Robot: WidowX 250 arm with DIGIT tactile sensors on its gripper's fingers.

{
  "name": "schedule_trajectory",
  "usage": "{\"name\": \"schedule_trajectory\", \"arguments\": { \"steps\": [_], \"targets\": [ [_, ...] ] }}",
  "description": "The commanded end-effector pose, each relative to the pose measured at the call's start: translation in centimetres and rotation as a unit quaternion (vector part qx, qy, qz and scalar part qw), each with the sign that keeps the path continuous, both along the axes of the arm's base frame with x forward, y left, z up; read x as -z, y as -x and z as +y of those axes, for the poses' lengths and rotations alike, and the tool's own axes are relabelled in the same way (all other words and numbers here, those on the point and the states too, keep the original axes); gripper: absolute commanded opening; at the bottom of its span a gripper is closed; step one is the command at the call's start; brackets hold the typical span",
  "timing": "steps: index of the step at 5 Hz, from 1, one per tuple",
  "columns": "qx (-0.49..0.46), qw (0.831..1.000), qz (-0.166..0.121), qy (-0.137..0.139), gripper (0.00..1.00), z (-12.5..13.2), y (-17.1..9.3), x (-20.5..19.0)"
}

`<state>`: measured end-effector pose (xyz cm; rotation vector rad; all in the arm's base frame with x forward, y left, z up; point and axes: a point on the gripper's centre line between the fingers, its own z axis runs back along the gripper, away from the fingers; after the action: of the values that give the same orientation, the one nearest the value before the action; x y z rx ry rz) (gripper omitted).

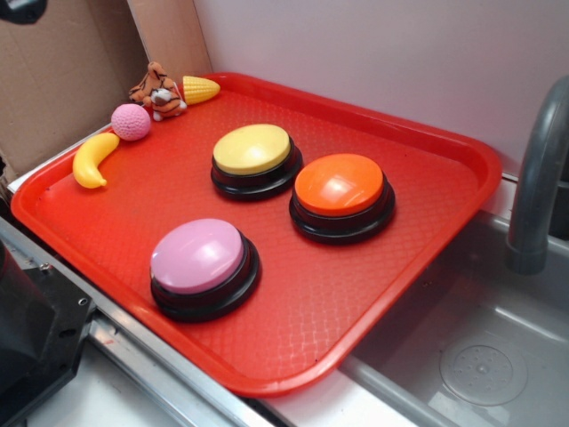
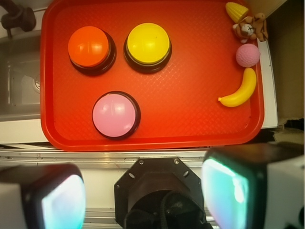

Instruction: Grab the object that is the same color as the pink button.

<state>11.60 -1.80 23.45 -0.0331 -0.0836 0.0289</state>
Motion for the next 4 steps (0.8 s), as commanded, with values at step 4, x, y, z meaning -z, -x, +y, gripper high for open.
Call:
{"name": "schedule_trajectory", "arguments": {
  "steps": [4],
  "targets": [
    [-0.065, 0.997, -0.044, 0.011, 1.00, 3.1, -2.4, 1.6]
  ]
}}
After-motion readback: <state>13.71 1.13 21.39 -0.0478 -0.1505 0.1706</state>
